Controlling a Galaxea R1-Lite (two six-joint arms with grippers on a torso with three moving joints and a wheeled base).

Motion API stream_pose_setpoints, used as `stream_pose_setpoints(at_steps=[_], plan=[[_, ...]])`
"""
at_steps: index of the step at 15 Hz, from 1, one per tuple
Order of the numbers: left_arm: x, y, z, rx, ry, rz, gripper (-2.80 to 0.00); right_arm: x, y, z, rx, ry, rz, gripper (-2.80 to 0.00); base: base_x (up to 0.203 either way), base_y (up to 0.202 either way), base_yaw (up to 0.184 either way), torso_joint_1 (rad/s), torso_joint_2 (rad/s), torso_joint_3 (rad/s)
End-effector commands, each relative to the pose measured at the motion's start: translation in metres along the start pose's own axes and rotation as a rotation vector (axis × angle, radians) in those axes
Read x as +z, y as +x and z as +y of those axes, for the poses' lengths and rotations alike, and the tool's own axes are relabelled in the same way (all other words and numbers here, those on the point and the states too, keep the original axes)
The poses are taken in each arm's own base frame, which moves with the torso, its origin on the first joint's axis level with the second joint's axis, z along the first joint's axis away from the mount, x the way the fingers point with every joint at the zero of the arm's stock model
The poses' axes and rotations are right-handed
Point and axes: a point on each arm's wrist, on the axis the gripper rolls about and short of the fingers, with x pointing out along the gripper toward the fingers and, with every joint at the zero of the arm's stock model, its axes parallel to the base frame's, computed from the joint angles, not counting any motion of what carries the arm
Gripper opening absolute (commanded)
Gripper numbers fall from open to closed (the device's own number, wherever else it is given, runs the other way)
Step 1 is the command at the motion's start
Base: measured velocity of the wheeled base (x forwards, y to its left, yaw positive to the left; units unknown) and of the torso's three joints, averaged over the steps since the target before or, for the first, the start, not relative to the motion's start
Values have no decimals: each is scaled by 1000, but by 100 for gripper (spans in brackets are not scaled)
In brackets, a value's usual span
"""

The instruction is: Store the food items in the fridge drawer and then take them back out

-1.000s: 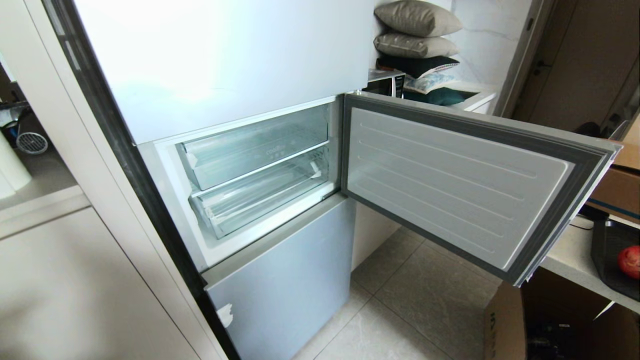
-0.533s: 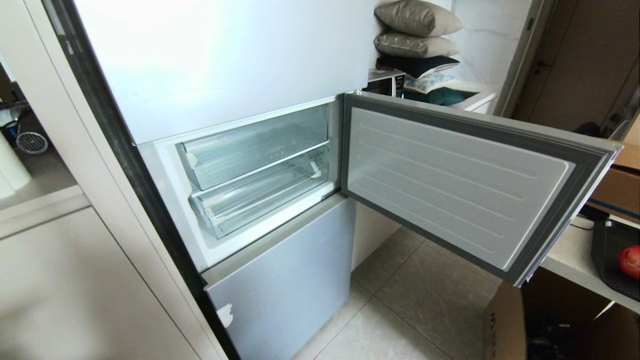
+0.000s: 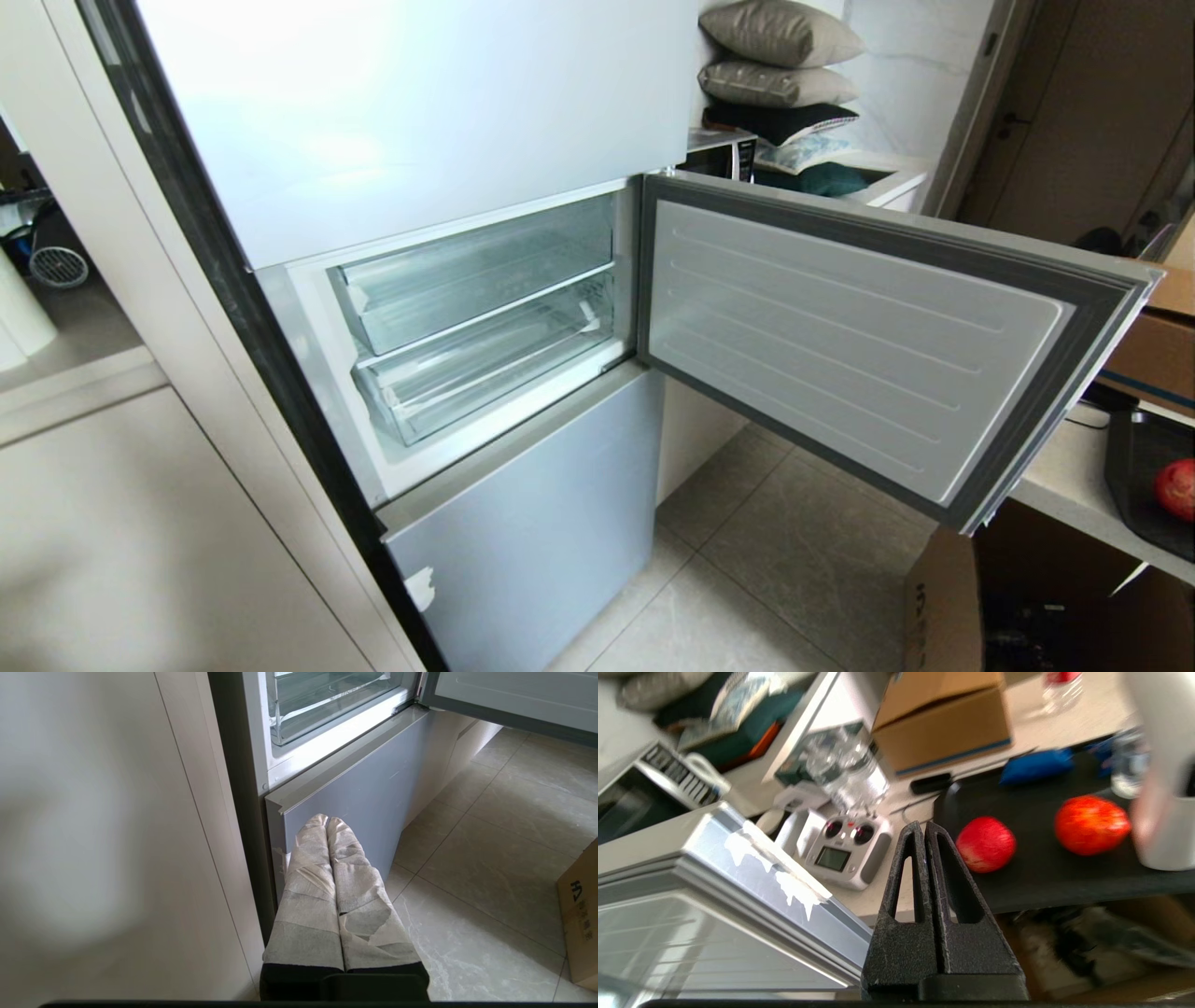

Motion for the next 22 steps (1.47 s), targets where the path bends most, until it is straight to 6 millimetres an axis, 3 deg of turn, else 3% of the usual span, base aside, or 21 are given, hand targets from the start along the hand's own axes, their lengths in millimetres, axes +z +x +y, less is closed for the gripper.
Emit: stream_pose_setpoints(at_steps=[1,4,10,13,15,22], plan=[[0,0,0,1,0,2,-280,-18,66,-18,11,48,167,-280,0,0,0,0,0,0],[0,0,0,0,0,1,-280,-38,116,-5,147,-12,204,-280,0,0,0,0,0,0],[0,0,0,1,0,3,-280,-64,172,43,363,-79,210,-280,0,0,0,0,0,0],[0,0,0,1,0,2,-280,-74,174,59,412,-72,246,-280,0,0,0,0,0,0],[0,0,0,1,0,2,-280,-75,179,59,413,-58,254,-280,0,0,0,0,0,0],[0,0,0,1,0,3,-280,-75,165,59,464,-34,332,-280,0,0,0,0,0,0]])
